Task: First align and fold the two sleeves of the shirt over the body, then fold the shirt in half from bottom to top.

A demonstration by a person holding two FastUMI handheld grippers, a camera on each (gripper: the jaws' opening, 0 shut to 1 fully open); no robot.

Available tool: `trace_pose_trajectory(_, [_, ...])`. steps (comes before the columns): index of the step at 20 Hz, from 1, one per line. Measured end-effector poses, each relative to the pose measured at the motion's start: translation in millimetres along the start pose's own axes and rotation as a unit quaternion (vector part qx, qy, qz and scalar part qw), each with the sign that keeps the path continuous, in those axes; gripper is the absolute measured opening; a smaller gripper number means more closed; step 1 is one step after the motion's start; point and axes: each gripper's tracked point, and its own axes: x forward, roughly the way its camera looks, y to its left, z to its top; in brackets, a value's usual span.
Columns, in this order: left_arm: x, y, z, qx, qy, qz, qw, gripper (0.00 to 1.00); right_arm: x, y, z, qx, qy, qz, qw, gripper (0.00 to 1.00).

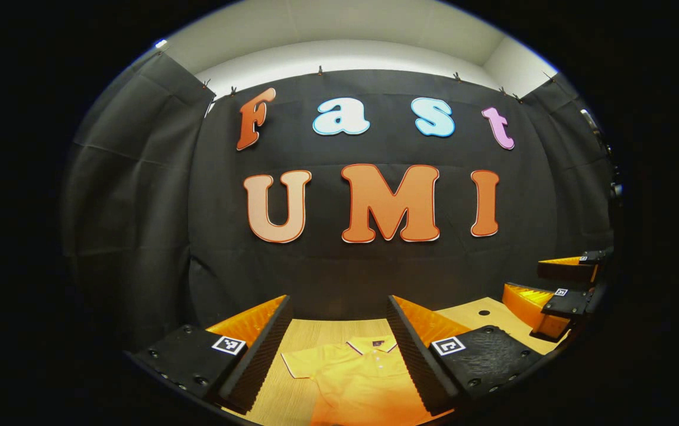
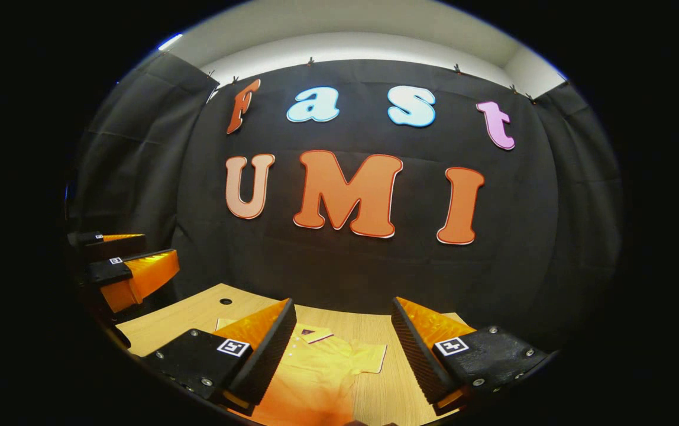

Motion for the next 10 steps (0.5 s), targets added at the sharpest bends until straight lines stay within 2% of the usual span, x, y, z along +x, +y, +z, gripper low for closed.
trace_pose_trajectory(10, [-2.2,-2.4,10.6,0.018,-0.017,0.006,1.0,0.98,27.6,-31.8,-21.6,-0.007,0.026,-0.026,0.999,0.98])
